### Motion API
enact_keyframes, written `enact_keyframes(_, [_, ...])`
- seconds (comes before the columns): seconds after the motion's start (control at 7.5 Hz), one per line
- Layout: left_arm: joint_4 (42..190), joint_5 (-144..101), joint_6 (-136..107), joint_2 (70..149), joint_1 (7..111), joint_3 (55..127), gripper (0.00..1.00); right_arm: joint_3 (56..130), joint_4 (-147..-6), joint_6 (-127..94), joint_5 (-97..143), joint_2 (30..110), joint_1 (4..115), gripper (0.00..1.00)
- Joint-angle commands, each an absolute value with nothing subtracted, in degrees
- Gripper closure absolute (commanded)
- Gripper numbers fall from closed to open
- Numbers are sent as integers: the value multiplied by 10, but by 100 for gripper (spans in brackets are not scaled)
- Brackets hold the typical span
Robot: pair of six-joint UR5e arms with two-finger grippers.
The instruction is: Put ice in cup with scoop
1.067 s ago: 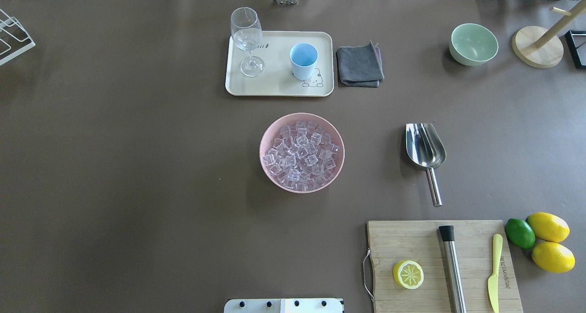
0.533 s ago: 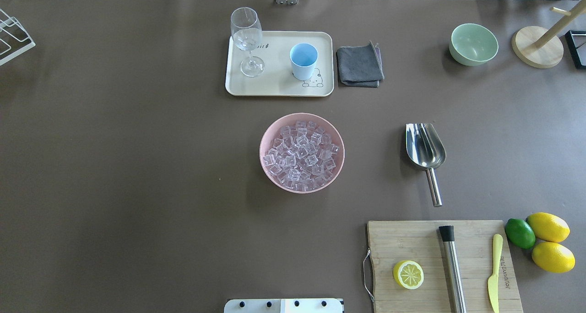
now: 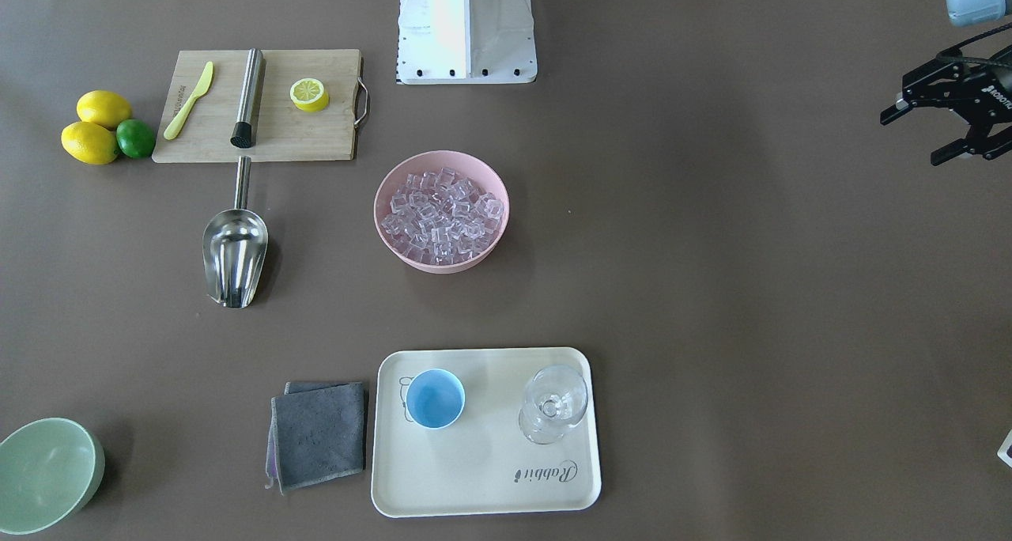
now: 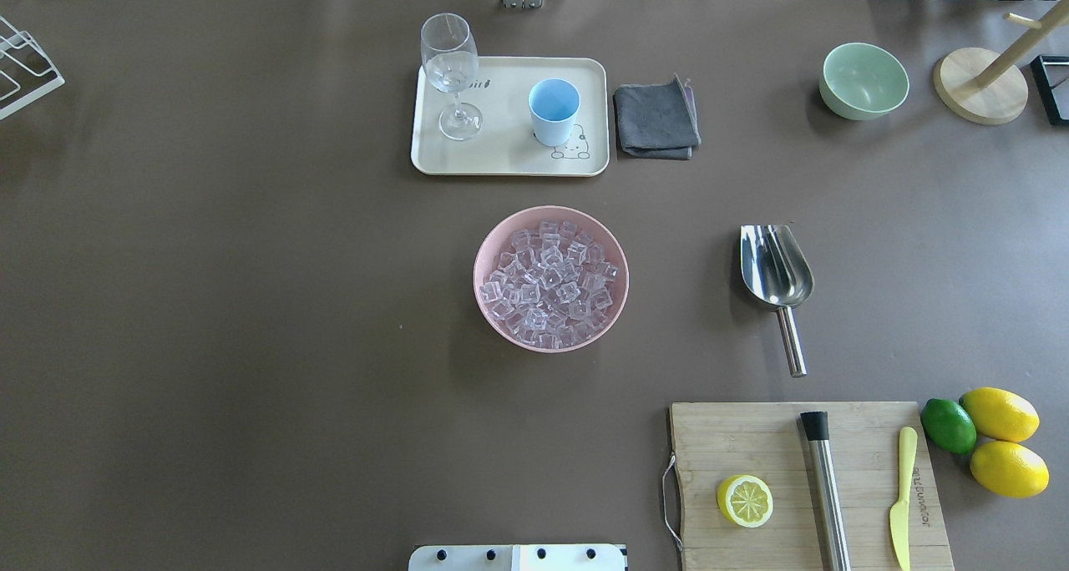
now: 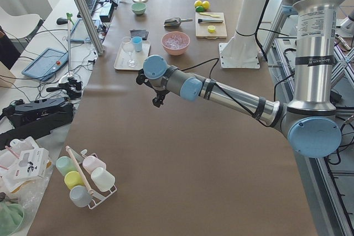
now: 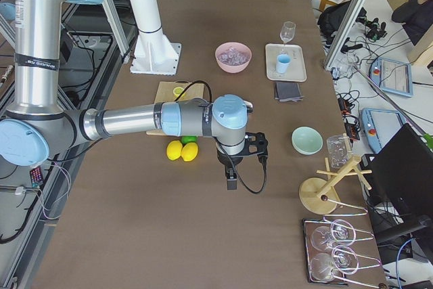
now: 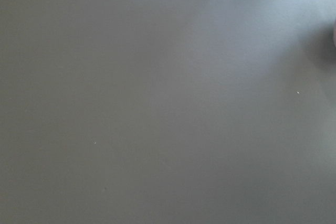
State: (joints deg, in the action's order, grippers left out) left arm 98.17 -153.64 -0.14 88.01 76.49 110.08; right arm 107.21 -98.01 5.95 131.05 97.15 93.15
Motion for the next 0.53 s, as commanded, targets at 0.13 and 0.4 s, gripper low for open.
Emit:
enact_keyframes(0.13, [1214, -1460, 1, 882, 640, 1092, 1, 1150, -977, -34, 1310, 959, 806, 1])
enact_keyframes(0.4, [1239, -1409, 4, 943, 581, 1081, 1, 1179, -977, -155, 1310, 931, 715, 1])
